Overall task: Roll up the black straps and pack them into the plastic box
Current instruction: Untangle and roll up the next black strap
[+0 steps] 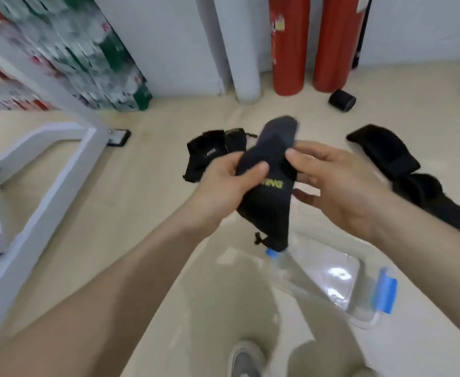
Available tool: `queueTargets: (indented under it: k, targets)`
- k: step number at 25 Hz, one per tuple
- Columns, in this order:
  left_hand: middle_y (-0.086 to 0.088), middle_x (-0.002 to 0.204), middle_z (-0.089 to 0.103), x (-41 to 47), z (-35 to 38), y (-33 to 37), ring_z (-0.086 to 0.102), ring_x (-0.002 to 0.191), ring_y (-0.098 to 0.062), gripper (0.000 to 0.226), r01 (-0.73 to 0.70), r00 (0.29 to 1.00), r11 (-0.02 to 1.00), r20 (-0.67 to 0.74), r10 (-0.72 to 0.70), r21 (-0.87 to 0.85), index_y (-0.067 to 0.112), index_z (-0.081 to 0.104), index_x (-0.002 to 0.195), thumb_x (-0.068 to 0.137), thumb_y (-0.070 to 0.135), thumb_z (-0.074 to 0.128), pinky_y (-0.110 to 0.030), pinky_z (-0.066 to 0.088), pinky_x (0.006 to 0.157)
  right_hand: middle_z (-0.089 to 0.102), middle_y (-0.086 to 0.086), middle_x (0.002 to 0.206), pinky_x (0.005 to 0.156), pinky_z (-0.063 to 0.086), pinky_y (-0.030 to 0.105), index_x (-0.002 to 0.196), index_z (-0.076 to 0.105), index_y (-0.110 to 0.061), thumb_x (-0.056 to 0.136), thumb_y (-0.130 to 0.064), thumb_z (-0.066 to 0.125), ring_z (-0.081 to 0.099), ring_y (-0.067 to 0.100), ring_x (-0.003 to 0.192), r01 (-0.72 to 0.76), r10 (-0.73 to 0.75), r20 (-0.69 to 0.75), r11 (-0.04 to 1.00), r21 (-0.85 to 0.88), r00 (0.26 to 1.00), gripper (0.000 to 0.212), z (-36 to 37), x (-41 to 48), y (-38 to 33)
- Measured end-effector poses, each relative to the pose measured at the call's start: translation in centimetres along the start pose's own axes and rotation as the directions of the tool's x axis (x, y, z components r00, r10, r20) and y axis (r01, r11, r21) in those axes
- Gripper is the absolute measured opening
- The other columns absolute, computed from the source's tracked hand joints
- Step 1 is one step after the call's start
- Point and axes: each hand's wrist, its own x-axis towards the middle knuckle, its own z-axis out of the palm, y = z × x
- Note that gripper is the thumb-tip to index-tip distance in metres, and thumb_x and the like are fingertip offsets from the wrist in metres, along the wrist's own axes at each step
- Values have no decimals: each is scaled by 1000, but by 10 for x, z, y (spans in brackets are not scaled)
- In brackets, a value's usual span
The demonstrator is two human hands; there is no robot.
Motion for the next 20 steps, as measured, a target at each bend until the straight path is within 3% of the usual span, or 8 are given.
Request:
queueTargets:
  k: [3,6,9,12,14,15,18,20]
  targets:
    - [-25,116,68,36,-7,37,66,106,-35,30,15,999,986,44,-8,-169,0,62,121,96,17,57,-46,54,95,75,-7,106,89,53,30,119,64,-26,95,-23,62,70,9,100,-135,150,149,985,-109,977,24,3,25,-23]
    - [-13,100,69,71,-22,76,67,90,-20,23,88,996,988,24,-85,-127,3,66,114,102,12,48,-29,55,77,75,2,104,95,54,40,112,67,-24,94,-6,60,70,20,101,-74,81,33,981,-180,996,27,15,60,-49]
    - [-1,85,67,113,-52,68,60,82,-17,25,234,961,972,-146,-233,-13,17,72,94,100,11,48,-31,52,76,74,6,100,94,54,43,103,69,-31,85,8,55,70,25,98,-164,161,-68,986,-40,985,45,20,110,-68]
    - [6,88,67,175,-85,17,61,87,-15,30,422,903,880,-191,-385,218,24,72,88,95,7,48,-31,51,84,75,8,95,79,58,37,98,71,-23,88,-1,56,72,24,84,-376,401,-113,906,193,909,29,18,174,-62]
    - [8,99,67,215,-101,-19,63,97,-16,29,465,885,823,-168,-433,327,26,71,94,95,8,48,-33,51,96,77,7,93,71,59,38,99,71,-21,92,-20,65,75,24,80,-440,486,-160,862,251,859,9,19,211,-52]
    - [6,105,67,237,-108,-35,63,102,-18,28,466,884,805,-150,-444,367,25,70,100,96,9,48,-36,51,99,77,8,94,69,59,38,101,71,-21,92,-27,67,75,25,80,-453,497,-201,861,230,844,12,20,232,-44]
    - [4,110,65,303,-125,-76,62,104,-18,28,421,897,762,-98,-431,492,19,65,119,97,12,49,-34,50,97,75,8,100,66,58,34,102,70,-21,94,-18,65,74,24,83,-385,392,-372,918,96,841,10,25,292,-27]
    - [1,115,64,345,-131,-94,60,98,-15,33,384,913,753,-100,-395,535,17,58,131,99,15,49,-27,47,87,73,4,99,74,59,38,99,68,-22,95,-13,63,71,22,89,-379,318,-425,923,-65,848,11,29,325,-18]
